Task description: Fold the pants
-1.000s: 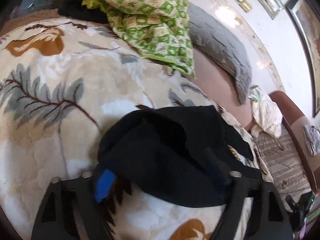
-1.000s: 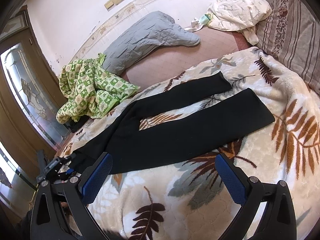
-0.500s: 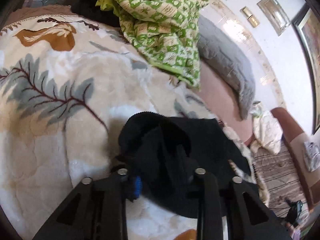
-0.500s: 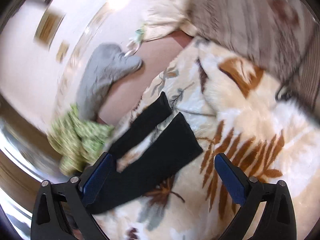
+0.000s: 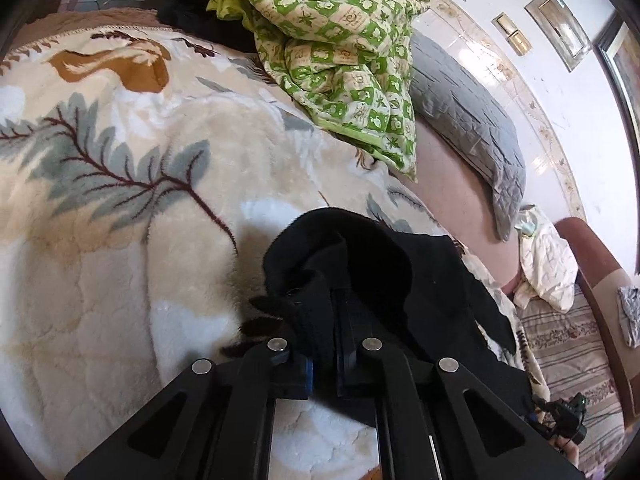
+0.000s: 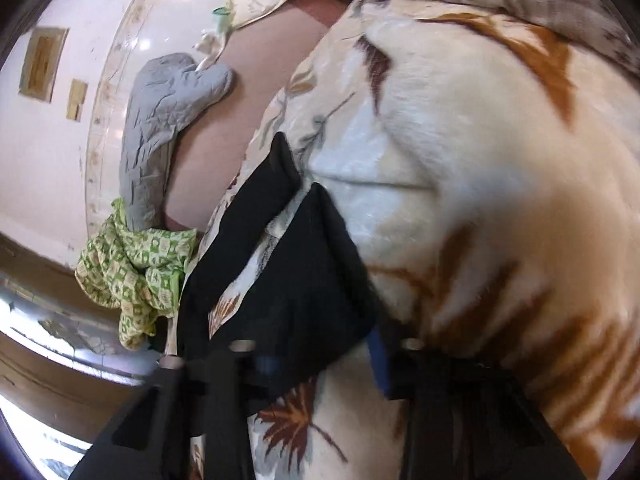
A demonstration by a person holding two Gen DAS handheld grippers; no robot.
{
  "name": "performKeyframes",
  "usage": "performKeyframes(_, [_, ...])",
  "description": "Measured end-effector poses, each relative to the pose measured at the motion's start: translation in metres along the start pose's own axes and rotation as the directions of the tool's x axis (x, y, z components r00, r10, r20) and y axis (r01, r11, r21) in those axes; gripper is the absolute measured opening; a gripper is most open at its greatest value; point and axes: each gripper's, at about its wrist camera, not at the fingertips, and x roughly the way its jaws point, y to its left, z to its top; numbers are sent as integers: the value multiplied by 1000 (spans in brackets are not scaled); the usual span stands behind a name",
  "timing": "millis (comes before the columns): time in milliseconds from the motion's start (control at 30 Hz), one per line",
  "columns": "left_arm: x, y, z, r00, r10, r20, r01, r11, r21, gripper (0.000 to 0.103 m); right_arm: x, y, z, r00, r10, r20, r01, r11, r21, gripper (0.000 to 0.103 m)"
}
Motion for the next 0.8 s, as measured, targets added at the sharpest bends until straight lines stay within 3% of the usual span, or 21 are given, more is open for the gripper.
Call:
performKeyframes(200, [-54,4,-19,999,37,16,-35,998,-61,4,-35,6,-16,1000,0,-29,-1,998,-64,3])
performKeyframes(333, [-121,32,-32,1000,20,24,-16,990,-137,4,-63,7,-52,985,6,-170,-19,997,-77,3])
performKeyframes(467, [-188,65,-37,994,74,78,-61,985,-160,4,-64,8,-90,952,32,-303,-67,992,-106,4])
performKeyframes(500, [-200,75,-40,991,102,82,-88,983,-161,4,-62,9,-99,947,7,-322,-55,989,-140,4])
performKeyframes(533, [-203,81,-41,991,111,72,-99,983,-156,5,-60,13,-104,951,-77,-299,11,976,-217,0])
performKeyframes(567, [-204,86,-43,990,128,52,-119,981,-156,8,-61,16,-104,957,-103,-271,32,966,-256,0])
performKeyframes(633, [-213,93,-47,972,235,26,-229,961,-154,20,-68,28,-99,967,-169,-189,101,941,-323,12])
performKeyframes(667, [-220,94,-48,962,270,34,-262,953,-155,30,-75,37,-96,969,-215,-124,157,918,-365,25])
performKeyframes(700, [-235,91,-49,942,327,77,-312,937,-157,34,-81,45,-93,970,-231,-71,185,901,-392,37])
performKeyframes(767, [-258,76,-52,904,395,162,-376,917,-134,35,-89,64,-91,980,-198,-16,173,888,-425,44])
performKeyframes(800, [-273,62,-55,898,385,215,-369,923,-110,35,-89,73,-91,983,-182,-10,159,883,-441,45])
